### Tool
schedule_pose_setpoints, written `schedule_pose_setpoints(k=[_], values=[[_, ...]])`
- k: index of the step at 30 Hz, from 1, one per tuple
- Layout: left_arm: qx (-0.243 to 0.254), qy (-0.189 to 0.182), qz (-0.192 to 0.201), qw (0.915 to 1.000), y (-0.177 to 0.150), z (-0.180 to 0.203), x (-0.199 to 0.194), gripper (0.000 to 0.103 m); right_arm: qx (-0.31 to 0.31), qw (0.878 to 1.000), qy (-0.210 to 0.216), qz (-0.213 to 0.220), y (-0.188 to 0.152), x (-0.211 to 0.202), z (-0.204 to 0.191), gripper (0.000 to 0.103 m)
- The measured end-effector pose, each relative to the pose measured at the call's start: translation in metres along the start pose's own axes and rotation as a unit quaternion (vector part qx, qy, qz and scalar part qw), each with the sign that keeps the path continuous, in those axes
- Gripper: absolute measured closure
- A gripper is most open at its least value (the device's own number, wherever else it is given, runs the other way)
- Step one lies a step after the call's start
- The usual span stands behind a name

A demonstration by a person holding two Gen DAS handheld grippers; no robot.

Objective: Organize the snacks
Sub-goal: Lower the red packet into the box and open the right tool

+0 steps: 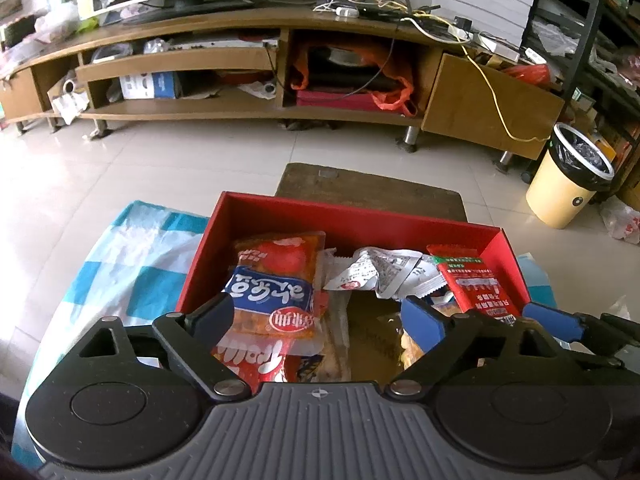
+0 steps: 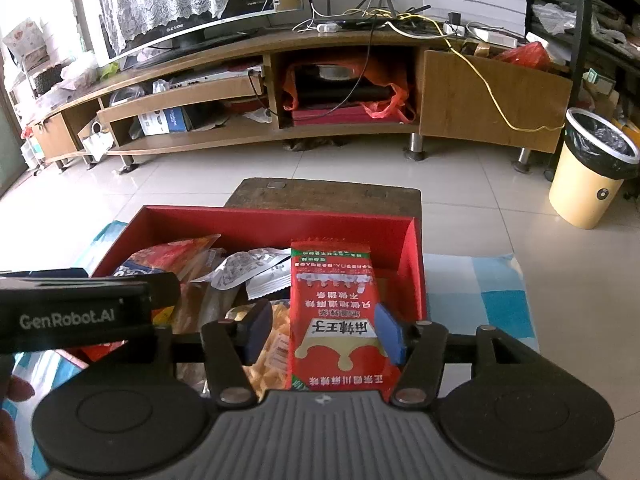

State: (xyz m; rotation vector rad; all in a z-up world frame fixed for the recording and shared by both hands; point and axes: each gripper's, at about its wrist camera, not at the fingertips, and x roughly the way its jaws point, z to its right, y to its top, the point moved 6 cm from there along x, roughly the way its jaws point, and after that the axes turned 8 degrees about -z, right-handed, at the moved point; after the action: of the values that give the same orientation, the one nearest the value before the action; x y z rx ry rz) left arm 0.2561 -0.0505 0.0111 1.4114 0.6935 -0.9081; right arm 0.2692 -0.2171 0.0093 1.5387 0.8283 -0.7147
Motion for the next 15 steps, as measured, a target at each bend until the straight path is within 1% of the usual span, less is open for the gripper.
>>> schedule_pose_setpoints(k=[7, 15], values=[[0.002, 0.0, 0.002, 1.0, -0.004, 0.0, -0.007, 0.009, -0.001, 1.0, 0.0, 0.002, -0.005, -0.009, -0.002, 0.05], [0.004, 0.001, 0.008, 1.0, -0.01, 0.0, -0.021, 0.006, 0.003, 1.0, 0.0, 0.013, -0.011, -0.027, 0.0, 0.046]])
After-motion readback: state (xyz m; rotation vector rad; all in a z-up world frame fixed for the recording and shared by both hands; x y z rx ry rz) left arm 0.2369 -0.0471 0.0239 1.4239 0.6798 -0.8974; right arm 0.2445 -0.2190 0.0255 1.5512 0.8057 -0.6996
